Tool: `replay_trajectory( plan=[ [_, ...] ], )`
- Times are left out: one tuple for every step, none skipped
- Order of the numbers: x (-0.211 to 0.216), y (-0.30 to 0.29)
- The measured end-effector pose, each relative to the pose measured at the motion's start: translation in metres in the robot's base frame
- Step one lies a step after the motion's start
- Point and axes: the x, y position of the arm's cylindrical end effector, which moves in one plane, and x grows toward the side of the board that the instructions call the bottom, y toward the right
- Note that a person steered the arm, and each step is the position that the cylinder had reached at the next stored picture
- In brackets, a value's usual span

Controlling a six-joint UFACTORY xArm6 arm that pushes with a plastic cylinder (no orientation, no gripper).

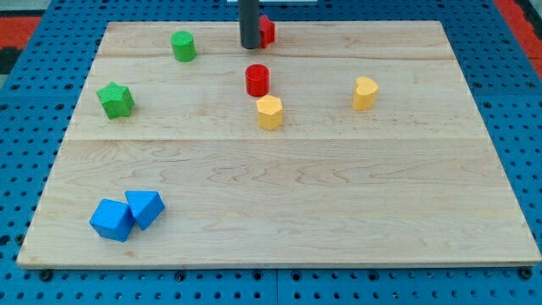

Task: Move the red star towards the top center

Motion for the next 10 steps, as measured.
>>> replay_trajectory(
  plan=[
    [-0.002,-0.045],
    [-0.001,-0.067],
    [-0.014,-0.093],
    [-0.026,-0.113],
    [-0.055,-0.079],
    [-0.053,-0.032],
    [-0.054,0.039],
    [-0.048,0.054],
    [-0.027,0.102],
    [-0.028,0.122]
  ],
)
